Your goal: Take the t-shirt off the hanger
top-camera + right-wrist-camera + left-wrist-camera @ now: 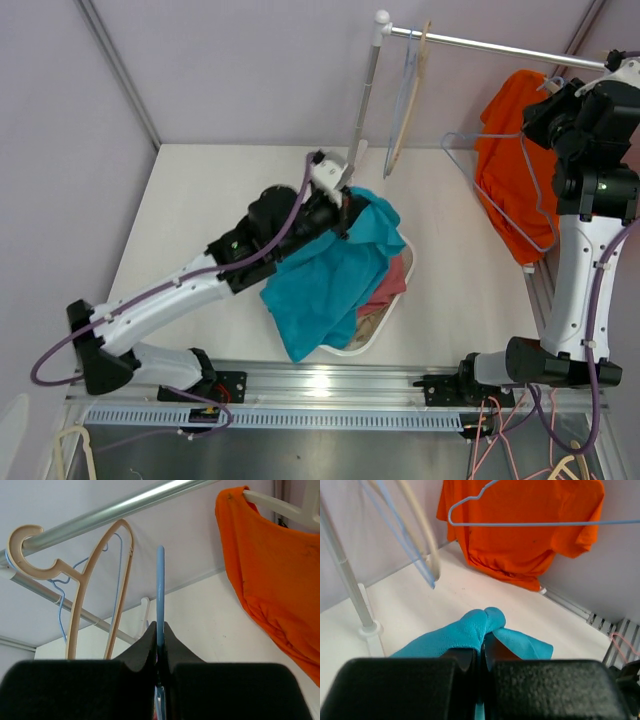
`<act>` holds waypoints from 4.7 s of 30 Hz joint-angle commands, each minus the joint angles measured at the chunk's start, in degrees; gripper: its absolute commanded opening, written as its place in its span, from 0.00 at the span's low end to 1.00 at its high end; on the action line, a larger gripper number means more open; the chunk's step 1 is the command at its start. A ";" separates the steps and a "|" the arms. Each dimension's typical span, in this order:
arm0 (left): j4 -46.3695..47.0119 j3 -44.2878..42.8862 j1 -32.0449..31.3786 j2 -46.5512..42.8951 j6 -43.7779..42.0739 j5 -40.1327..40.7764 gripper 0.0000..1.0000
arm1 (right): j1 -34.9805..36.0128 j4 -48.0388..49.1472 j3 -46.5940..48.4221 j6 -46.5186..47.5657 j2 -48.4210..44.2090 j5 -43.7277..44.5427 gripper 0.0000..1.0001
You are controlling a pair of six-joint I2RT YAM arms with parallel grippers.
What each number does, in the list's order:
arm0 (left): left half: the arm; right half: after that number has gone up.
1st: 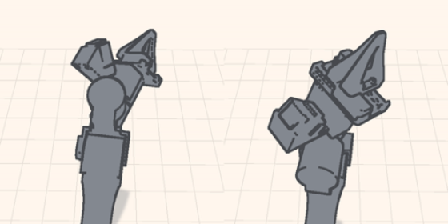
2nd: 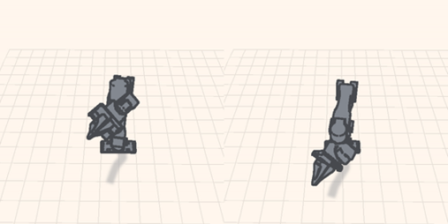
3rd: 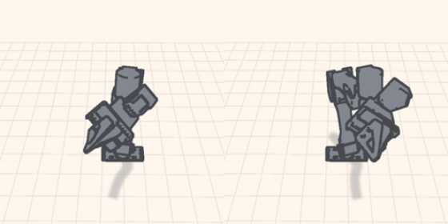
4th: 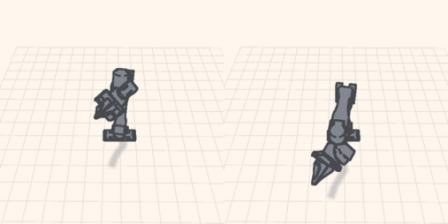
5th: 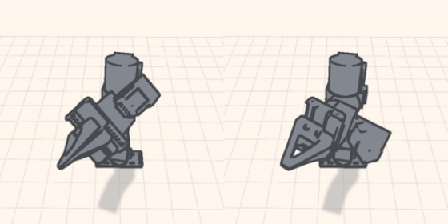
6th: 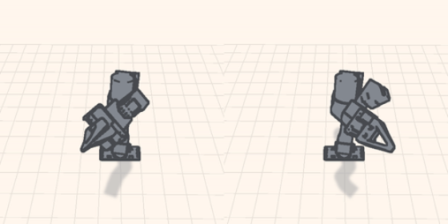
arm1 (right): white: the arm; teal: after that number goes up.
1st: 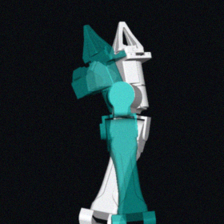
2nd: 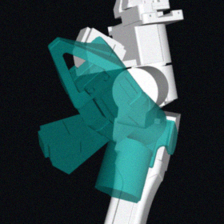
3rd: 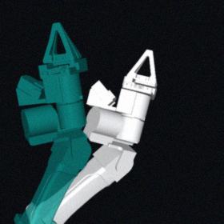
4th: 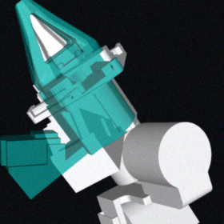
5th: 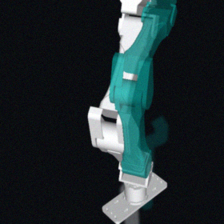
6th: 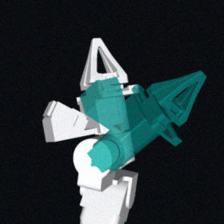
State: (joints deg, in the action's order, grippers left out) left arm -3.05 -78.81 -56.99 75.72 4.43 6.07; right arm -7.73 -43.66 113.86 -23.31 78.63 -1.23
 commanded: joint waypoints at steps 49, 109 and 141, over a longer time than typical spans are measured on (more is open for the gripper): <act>13.77 37.85 -13.41 6.37 26.95 8.17 0.06 | 13.61 28.38 16.64 16.81 28.23 5.98 0.00; 9.91 42.95 -17.01 -3.74 27.65 14.32 0.03 | 10.01 6.57 20.08 17.95 20.33 39.36 0.00; 10.43 42.68 -17.01 -1.63 25.19 13.71 0.04 | 13.97 18.35 25.46 31.66 37.83 61.09 0.00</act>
State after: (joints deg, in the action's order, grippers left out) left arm 5.87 -36.32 -73.65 73.87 30.89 20.29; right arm 6.50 -26.04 141.73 8.25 118.13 57.52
